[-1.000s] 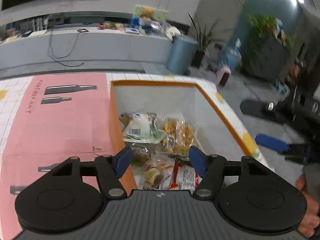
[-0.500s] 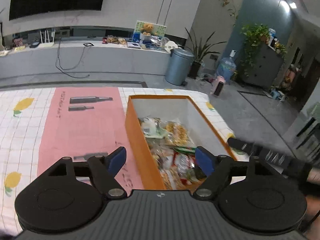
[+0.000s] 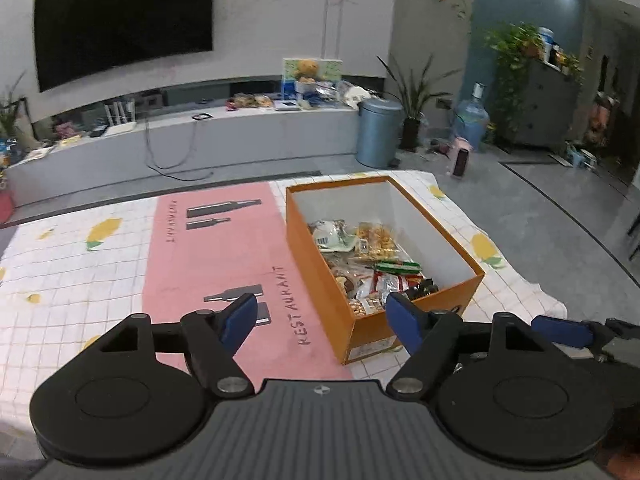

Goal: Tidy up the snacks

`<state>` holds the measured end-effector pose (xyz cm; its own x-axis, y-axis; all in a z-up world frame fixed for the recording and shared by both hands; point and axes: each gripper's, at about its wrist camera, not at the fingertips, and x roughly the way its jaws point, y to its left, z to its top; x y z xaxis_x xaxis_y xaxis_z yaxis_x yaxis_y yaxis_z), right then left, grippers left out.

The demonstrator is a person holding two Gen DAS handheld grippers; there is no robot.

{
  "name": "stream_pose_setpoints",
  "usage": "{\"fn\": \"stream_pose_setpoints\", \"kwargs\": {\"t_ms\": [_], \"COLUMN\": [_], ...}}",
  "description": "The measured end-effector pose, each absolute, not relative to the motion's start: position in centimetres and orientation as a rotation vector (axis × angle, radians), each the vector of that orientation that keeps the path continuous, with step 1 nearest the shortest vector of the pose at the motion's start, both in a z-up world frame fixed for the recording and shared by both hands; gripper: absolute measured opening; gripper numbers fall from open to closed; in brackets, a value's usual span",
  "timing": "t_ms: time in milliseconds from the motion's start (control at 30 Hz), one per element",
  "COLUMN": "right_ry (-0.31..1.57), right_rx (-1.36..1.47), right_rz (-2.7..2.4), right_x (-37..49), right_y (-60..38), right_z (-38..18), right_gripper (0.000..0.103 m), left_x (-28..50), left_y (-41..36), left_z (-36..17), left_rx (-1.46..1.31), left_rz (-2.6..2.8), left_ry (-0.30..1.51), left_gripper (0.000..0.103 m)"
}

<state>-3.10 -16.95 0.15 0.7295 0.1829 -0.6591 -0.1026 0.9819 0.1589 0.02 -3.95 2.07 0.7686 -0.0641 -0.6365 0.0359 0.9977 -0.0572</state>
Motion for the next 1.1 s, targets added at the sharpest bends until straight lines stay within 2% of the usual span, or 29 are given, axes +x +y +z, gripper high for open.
{"fn": "stream_pose_setpoints", "kwargs": {"t_ms": [900, 1100], "right_ry": [0.763, 0.748], "right_rx": [0.050, 0.043], "right_rz": [0.148, 0.147], "right_x": [-2.7, -3.0], "right_y": [-15.6, -15.4], "right_z": [-0.5, -0.3], "right_gripper": [0.100, 0.100], "left_x": [-0.1, -0.4], "left_y": [-4.1, -3.9], "left_z": [0.7, 0.7], "left_rx": [-0.037, -0.043], "left_rz": [-0.024, -0.044], "left_ry": [0.759, 0.742], "left_gripper": [0.087, 0.084]}}
